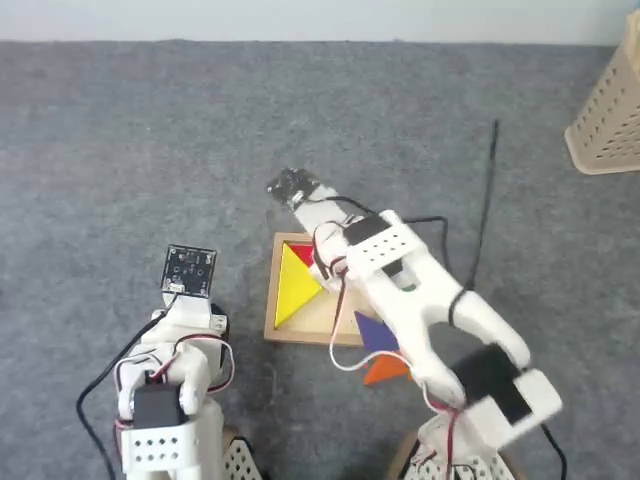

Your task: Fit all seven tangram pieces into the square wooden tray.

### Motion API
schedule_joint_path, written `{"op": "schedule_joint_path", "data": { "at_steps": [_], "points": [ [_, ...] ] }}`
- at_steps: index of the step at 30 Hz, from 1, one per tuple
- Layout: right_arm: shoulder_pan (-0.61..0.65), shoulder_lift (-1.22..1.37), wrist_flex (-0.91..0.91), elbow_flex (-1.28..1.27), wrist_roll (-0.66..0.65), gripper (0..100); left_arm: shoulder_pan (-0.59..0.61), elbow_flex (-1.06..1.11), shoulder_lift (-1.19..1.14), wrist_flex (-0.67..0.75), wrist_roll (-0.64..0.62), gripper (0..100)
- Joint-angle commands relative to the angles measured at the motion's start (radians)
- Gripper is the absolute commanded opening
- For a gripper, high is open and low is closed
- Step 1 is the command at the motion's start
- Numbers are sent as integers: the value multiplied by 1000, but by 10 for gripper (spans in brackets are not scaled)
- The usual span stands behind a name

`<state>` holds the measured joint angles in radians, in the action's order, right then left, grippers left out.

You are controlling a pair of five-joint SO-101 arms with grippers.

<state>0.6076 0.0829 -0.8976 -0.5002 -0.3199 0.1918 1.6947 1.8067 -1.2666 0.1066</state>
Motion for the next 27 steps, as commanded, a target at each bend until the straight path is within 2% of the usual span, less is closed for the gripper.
{"op": "schedule_joint_path", "data": {
  "at_steps": [1, 7, 12, 15, 20, 24, 27],
  "points": [
    [-21, 74, 16, 89, -20, 21, -2, -8, 21, 0, -8, 71],
    [-30, 127, -50, 181, -20, 35, -2, -8, 21, 0, -8, 71],
    [-105, -67, -177, 195, 51, 139, -2, -8, 21, 0, -8, 71],
    [-165, -203, -260, 161, 58, 168, -2, -8, 21, 0, -8, 71],
    [-226, -381, -389, 31, -6, 168, -2, -8, 21, 0, -8, 71],
    [-239, -463, -372, -158, -31, 169, -2, -8, 21, 0, -8, 71],
    [-220, -507, -366, -273, -120, 169, -2, -8, 21, 0, -8, 71]
  ]
}}
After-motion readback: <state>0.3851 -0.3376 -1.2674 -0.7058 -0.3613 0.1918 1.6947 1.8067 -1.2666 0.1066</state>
